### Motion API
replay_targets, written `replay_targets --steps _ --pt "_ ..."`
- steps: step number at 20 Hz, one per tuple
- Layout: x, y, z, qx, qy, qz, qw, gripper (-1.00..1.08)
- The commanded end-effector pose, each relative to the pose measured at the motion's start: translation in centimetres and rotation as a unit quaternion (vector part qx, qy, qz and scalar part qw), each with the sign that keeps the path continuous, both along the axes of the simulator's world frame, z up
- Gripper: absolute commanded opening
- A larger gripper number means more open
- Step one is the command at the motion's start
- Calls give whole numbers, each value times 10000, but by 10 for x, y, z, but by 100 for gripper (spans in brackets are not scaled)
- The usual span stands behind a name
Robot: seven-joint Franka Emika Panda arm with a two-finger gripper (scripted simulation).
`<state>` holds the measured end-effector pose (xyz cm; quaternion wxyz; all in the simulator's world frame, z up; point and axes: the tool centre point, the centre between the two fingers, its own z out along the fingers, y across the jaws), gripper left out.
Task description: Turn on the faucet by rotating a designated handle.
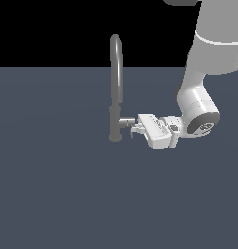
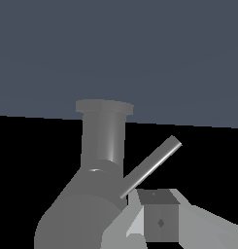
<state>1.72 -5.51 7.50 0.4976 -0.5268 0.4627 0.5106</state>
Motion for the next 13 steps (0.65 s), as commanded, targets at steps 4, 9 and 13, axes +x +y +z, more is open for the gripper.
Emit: replay_targets --steps 4,9,13 --pt "9 3 -28 -67 121 -97 9999 -100" --pt "14 4 -44 -86 195 -108 9997 -100" --pt "17 5 -52 -97 238 -114 9996 -100"
